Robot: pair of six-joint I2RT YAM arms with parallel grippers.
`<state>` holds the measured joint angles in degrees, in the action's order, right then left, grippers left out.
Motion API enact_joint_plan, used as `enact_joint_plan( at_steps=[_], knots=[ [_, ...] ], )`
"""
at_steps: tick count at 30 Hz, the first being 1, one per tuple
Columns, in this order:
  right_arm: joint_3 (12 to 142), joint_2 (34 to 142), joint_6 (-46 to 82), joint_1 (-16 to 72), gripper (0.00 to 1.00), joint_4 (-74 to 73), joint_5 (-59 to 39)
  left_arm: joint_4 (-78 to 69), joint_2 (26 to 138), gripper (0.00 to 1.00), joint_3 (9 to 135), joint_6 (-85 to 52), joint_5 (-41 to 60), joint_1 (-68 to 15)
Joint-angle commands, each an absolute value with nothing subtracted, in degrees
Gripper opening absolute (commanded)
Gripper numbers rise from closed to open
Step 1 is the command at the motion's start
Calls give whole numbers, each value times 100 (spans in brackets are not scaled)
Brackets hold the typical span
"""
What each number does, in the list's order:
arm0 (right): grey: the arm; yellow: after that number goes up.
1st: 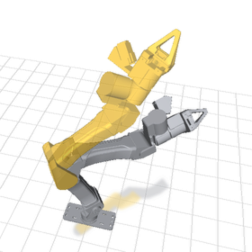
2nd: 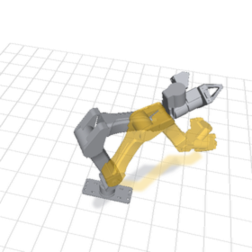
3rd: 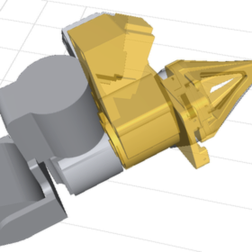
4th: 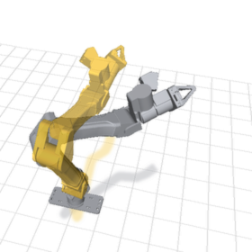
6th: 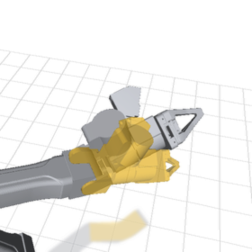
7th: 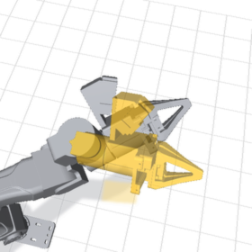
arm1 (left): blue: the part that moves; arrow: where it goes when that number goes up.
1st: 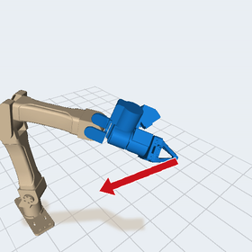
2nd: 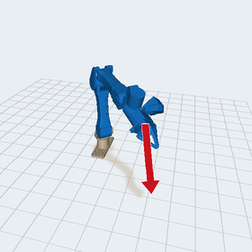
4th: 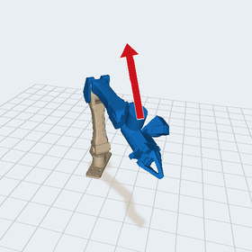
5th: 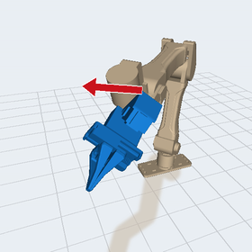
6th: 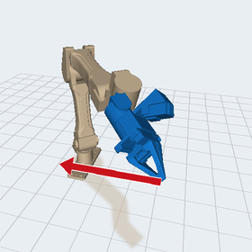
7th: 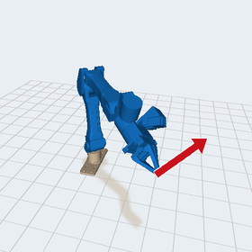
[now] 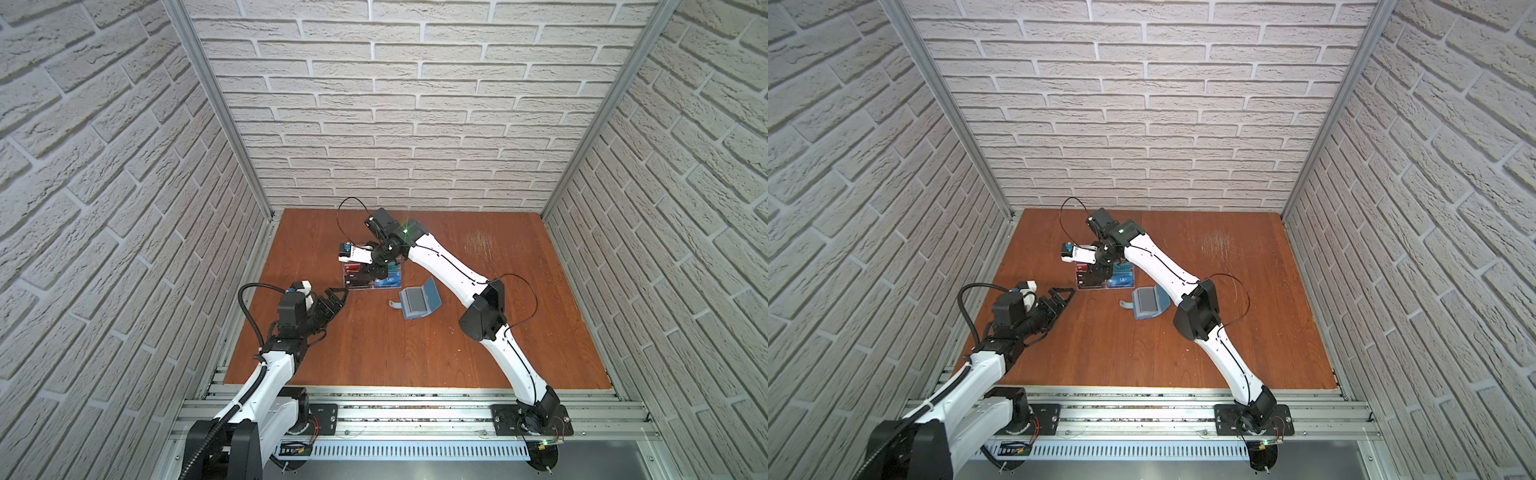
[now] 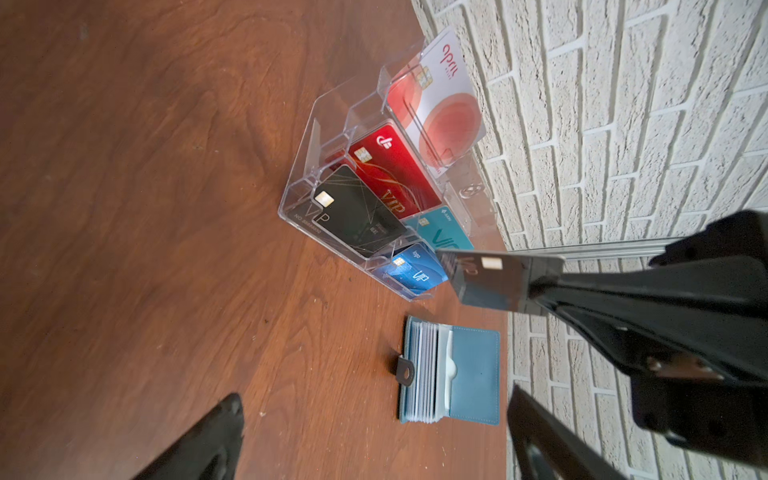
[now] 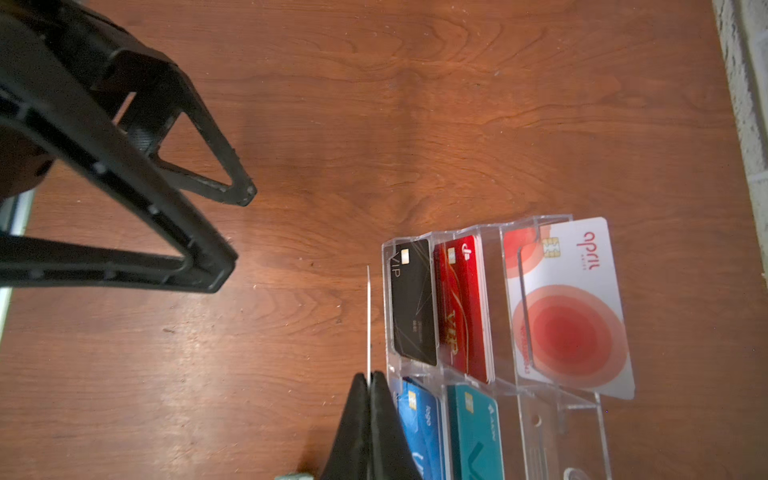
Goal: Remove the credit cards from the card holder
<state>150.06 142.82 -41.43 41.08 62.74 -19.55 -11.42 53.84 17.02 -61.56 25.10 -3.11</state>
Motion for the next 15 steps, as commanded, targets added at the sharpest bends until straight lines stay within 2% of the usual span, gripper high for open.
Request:
enact_joint_plan(
  at_steps=[1, 15],
  knots=[
    [15236, 14487, -4312, 4125, 5, 5809, -1946, -1582, 5468, 98, 1618, -6135, 2708, -199],
    [15336, 14914, -4560, 4135, 5, 5232, -1786, -1561, 5670, 98, 1652, -5968, 2799, 42]
  ],
)
